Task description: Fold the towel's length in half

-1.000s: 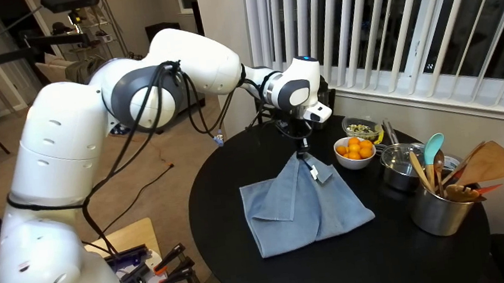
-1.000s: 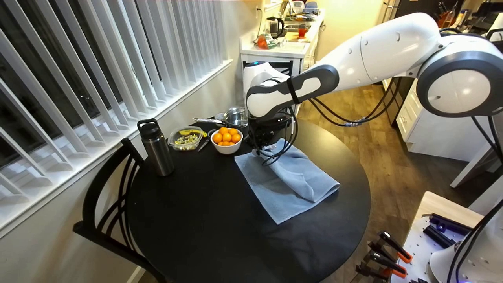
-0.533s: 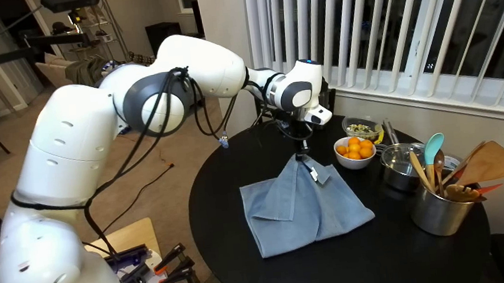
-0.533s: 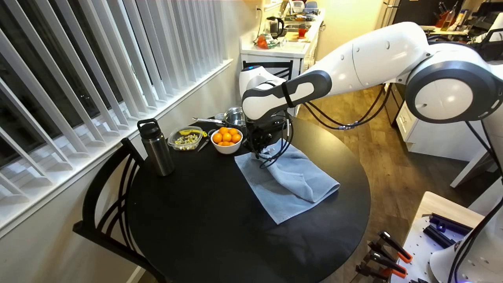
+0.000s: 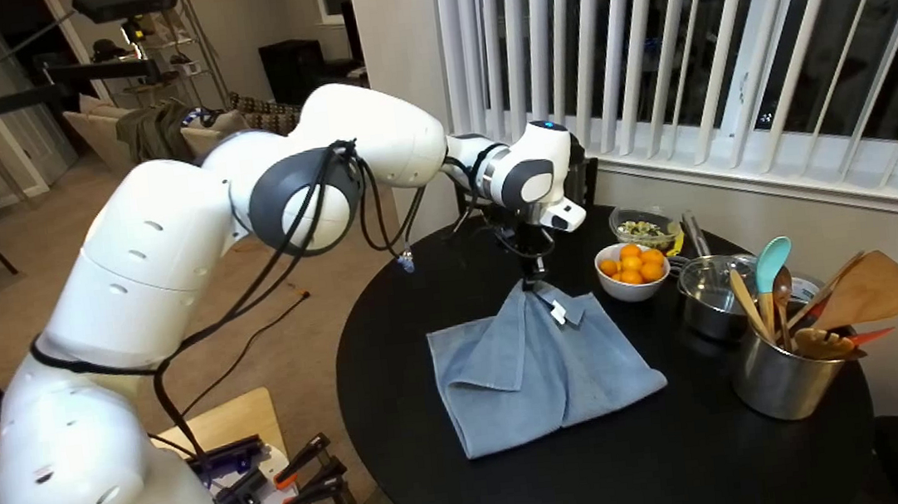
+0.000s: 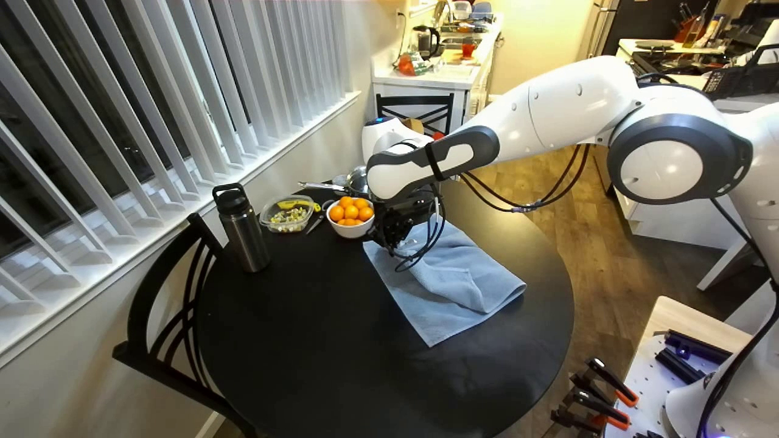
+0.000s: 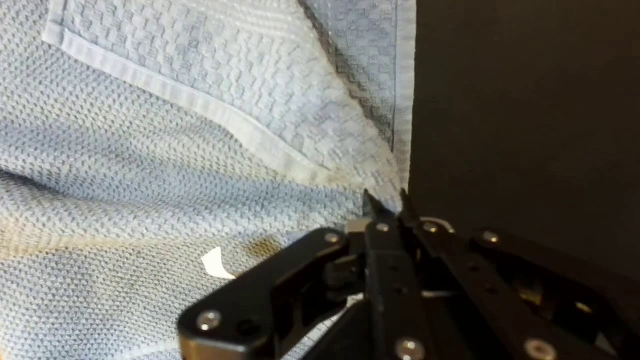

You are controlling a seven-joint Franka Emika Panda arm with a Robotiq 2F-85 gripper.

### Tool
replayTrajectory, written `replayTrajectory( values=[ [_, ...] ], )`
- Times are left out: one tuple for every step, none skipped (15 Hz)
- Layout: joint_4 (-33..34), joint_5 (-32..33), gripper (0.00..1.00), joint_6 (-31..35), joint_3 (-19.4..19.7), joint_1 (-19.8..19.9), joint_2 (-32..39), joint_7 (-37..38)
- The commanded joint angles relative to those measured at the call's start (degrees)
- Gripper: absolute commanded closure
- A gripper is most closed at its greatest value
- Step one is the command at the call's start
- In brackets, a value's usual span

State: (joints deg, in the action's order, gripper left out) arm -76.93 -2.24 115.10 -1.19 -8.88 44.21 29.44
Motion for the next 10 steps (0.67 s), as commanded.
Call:
replayTrajectory(
  values=[
    [1.9, -0.8, 0.97, 0.9, 0.4, -0.5, 2.1, -2.0],
    [2.2, -0.8, 0.97, 1.0, 0.4, -0.6, 2.5, -2.1],
    [2.3, -0.8, 0.97, 1.6, 0.3, -0.5, 2.8, -2.4],
    [2.5, -0.9, 0.97, 1.8, 0.3, -0.5, 3.0, -2.7],
    [2.6, -0.9, 0.97, 2.1, 0.2, -0.5, 3.2, -3.0],
    [2.7, -0.9, 0.97, 2.4, 0.2, -0.5, 3.5, -3.3],
    [3.0, -1.0, 0.71, 1.8, 0.1, -0.5, 3.6, -3.4],
    [3.1, -1.1, 0.69, 1.5, 0.1, -0.4, 3.8, -3.6],
    [3.3, -1.2, 0.64, 1.3, 0.1, -0.4, 3.9, -3.6],
    [3.4, -1.3, 0.59, 1.2, 0.1, -0.3, 4.0, -3.6]
  ],
)
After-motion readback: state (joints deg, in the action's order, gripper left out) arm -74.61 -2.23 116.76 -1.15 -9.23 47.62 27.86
